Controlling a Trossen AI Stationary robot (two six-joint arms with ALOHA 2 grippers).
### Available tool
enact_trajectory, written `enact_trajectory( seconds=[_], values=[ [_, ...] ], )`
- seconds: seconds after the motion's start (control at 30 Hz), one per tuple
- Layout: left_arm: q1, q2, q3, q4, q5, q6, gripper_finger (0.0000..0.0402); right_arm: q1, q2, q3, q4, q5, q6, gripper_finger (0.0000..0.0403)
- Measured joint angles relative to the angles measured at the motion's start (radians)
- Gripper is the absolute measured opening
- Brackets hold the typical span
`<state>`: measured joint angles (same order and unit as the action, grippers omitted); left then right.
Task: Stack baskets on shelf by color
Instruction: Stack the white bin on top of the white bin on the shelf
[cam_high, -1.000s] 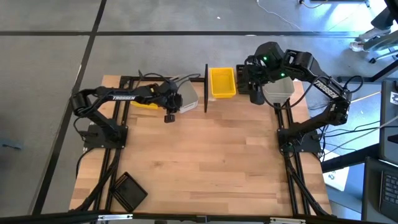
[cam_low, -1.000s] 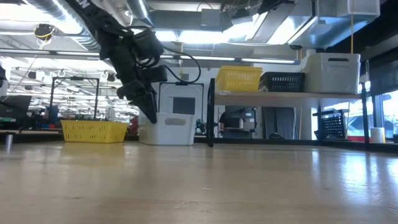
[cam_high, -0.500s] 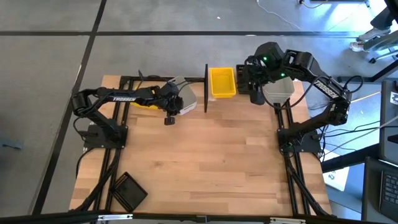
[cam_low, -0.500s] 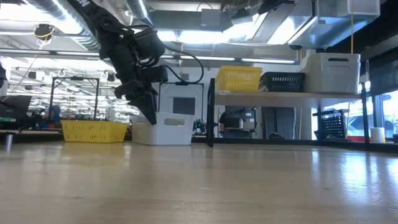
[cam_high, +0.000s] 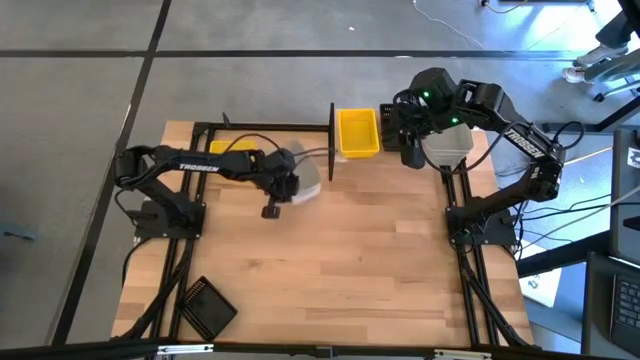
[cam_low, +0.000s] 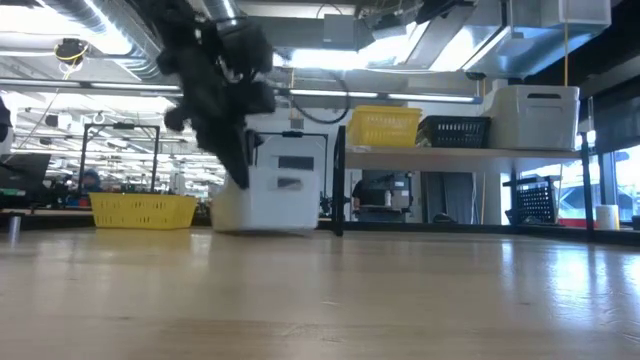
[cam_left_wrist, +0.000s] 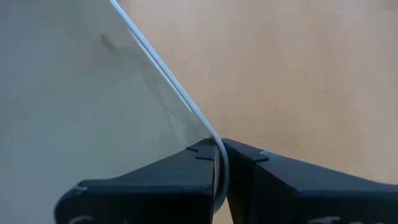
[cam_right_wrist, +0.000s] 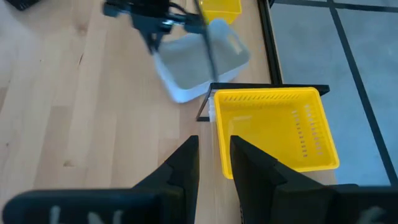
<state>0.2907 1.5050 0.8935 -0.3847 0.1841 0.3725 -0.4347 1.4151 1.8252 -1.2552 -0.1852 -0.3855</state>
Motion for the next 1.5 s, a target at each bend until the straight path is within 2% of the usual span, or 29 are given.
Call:
enact_trajectory(
  seconds=[0.2, 0.3, 0.53, 0.67, 0.9, 1.03, 1.2, 1.5],
  values=[
    [-0.099, -0.002, 0.088, -0.132, 0.194, 0.039, 0.0001, 0.000, 0.000, 0.000, 0.000, 0.000, 0.000, 0.0090],
    [-0.157, -0.002, 0.090, -0.133, 0.235, 0.082, 0.0001, 0.000, 0.000, 0.000, 0.000, 0.001, -0.001, 0.0090],
    [-0.288, 0.017, 0.090, -0.106, 0.209, 0.187, 0.0000, 0.000, -0.027, 0.000, 0.002, 0.061, 0.005, 0.0090],
    [-0.339, 0.049, 0.090, -0.017, 0.203, 0.185, 0.0000, 0.000, -0.047, 0.000, 0.019, 0.061, 0.018, 0.0090],
    [-0.396, 0.140, 0.091, 0.175, 0.186, 0.082, 0.0000, 0.000, -0.074, 0.000, 0.023, 0.060, 0.018, 0.0090],
    [-0.424, 0.176, 0.092, 0.258, 0.111, 0.008, 0.0001, 0.000, -0.086, 0.000, 0.013, 0.054, 0.014, 0.0090],
    [-0.455, 0.188, 0.104, 0.266, -0.009, -0.079, 0.0020, 0.000, -0.090, 0.000, -0.002, 0.052, 0.014, 0.0090],
    [-0.456, 0.186, 0.111, 0.262, -0.019, -0.079, 0.0051, 0.000, -0.090, 0.000, -0.004, 0.052, 0.041, 0.0090]
  ],
)
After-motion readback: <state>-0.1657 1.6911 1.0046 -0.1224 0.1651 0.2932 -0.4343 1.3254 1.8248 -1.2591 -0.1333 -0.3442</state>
